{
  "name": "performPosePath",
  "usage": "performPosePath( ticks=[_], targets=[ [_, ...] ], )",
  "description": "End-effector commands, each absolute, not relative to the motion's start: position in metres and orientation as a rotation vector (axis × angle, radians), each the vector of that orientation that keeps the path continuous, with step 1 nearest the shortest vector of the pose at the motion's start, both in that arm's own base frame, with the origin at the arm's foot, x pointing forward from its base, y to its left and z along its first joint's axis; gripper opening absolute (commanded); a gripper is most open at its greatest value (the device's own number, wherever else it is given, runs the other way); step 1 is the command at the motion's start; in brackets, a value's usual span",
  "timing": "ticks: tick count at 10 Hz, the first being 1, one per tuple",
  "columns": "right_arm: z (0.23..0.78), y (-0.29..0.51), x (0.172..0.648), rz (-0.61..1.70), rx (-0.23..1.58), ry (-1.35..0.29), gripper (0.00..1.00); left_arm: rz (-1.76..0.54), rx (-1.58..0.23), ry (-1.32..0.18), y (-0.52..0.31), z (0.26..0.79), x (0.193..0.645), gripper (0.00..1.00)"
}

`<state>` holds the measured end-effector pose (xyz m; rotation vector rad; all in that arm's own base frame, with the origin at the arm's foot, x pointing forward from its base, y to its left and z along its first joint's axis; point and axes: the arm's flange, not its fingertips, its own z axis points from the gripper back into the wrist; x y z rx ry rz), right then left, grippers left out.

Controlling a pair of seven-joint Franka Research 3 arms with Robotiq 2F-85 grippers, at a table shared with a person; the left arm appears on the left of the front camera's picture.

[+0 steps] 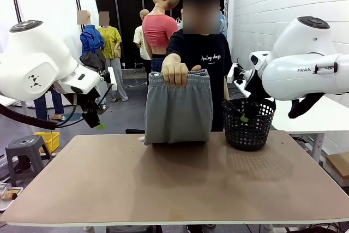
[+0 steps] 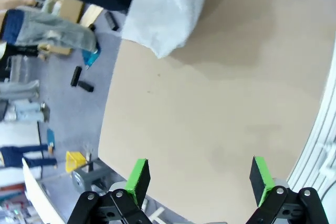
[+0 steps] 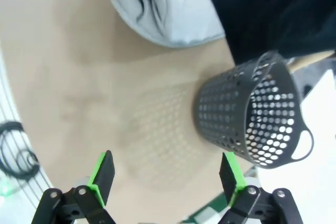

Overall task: Fold the training pants.
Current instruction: Grab both ends of the Training pants handed by a person.

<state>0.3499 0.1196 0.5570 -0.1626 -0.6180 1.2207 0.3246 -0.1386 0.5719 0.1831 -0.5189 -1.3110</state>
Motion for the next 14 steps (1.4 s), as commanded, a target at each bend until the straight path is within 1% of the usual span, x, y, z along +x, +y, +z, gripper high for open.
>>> performPosePath(
  ticks=[1,3,4,5,8,9,10,12,14],
  targets=[
    [0.55,0.114,0.364,1.355,-0.231,-0.591,1.0,-1.492,0.201,-0.444,-0.132,0.572,0.344,1.0],
    [0.544,0.112,0.37,1.394,-0.275,-0.557,1.0,-1.618,0.171,-0.344,-0.134,0.568,0.354,1.0],
    [0.549,0.113,0.365,1.361,-0.286,-0.584,1.0,-1.489,0.182,-0.438,-0.136,0.562,0.338,1.0],
    [0.542,0.114,0.361,1.378,-0.234,-0.564,1.0,-1.489,0.182,-0.438,-0.136,0.562,0.338,1.0],
    [0.542,0.114,0.361,1.378,-0.234,-0.564,1.0,-1.489,0.182,-0.438,-0.136,0.562,0.338,1.0],
    [0.543,0.114,0.362,1.376,-0.239,-0.565,1.0,-1.515,0.185,-0.414,-0.135,0.567,0.341,1.0],
    [0.536,0.114,0.378,1.377,-0.209,-0.557,1.0,-1.54,0.178,-0.405,-0.133,0.562,0.359,1.0],
    [0.528,0.118,0.396,1.442,-0.111,-0.552,1.0,-1.566,0.163,-0.392,-0.137,0.556,0.384,1.0],
    [0.523,0.12,0.407,1.471,-0.091,-0.538,1.0,-1.59,0.14,-0.369,-0.139,0.548,0.403,1.0]
  ],
)
